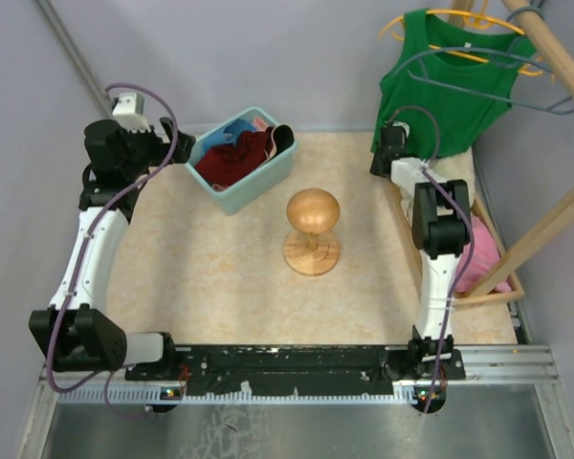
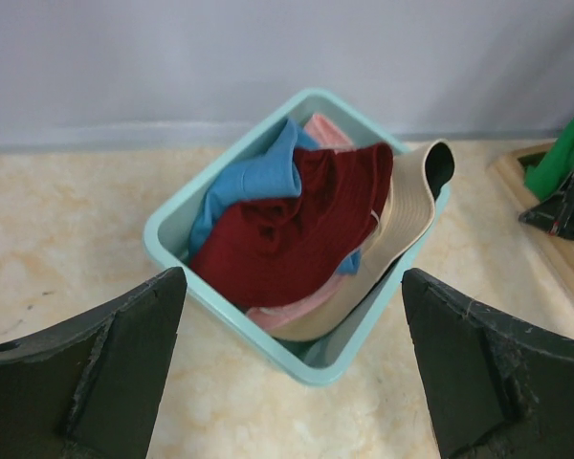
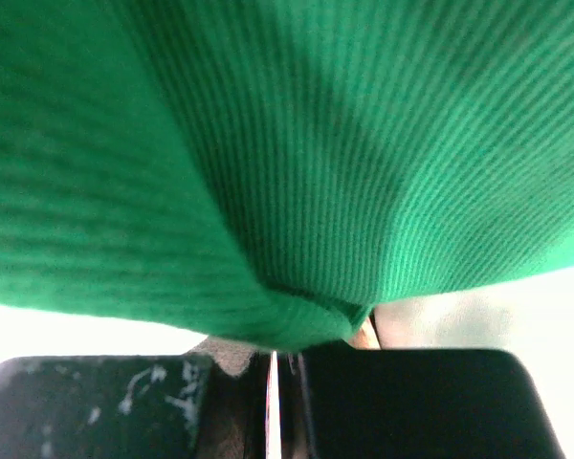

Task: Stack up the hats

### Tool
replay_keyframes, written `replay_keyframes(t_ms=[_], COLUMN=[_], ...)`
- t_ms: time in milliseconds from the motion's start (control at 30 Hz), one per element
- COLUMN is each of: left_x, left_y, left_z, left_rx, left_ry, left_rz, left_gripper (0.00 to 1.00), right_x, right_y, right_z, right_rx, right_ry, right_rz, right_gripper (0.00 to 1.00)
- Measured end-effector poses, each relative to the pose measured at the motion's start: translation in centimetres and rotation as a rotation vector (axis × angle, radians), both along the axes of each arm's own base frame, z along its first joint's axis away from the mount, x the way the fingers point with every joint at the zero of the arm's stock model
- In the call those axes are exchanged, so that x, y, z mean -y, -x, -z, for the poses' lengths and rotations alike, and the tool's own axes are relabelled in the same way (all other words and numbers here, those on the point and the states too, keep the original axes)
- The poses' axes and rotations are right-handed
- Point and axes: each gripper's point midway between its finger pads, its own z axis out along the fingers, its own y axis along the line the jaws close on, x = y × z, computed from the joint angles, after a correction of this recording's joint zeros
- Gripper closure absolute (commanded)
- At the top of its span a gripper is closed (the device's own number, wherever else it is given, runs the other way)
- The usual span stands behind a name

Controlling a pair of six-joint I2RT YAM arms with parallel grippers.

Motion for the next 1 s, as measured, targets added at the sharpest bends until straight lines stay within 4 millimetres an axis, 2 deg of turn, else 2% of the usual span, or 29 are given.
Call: replay_keyframes(t_ms=[67,133,333,433,533,600,667,767,833,1000], left_x=[-0.2,-0.4,-0.1,0.1,0.3,0.3,0.3,0.1,0.0,0.3], left_y=[-0.1,0.1,0.2,0.1,-1.5,-2.0,-2.2,-3.3,-4.6,-7.7], left_z=[1.6,2.3,2.4,2.7,2.7,3.6,4.7,5.9,6.5,8.2], left_rx=[-0.062,-0.094,-0.097,-0.13,-0.161,-0.19,-0.227,-0.275,-0.287,-0.307], left_ry=[0.011,0.015,0.017,0.021,0.021,0.022,0.022,0.008,-0.01,-0.039], left_rz=[-0.019,-0.031,-0.014,-0.005,0.011,0.011,0.008,0.003,0.007,0.052], left_gripper=[0.0,0.0,0.01,0.01,0.01,0.01,0.01,0.01,0.01,0.01], right_x=[1.2,2.7,6.7,7.3,7.1,6.4,5.5,3.5,1.6,-2.8], right_y=[0.0,0.0,0.0,0.0,-0.1,0.1,0.5,1.6,2.4,4.7], right_z=[0.0,0.0,-0.2,-0.3,-0.3,-0.5,-1.0,-3.3,-6.2,-15.8], right_rx=[-0.006,-0.01,-0.016,-0.015,-0.006,0.002,0.016,0.056,0.117,0.352], right_ry=[0.0,0.002,0.025,0.027,0.019,0.005,-0.021,-0.082,-0.149,-0.359], right_rz=[0.022,0.048,0.116,0.121,0.102,0.075,0.042,-0.035,-0.099,-0.246], right_gripper=[1.0,1.0,1.0,1.0,0.97,0.66,0.44,0.04,0.01,0.01])
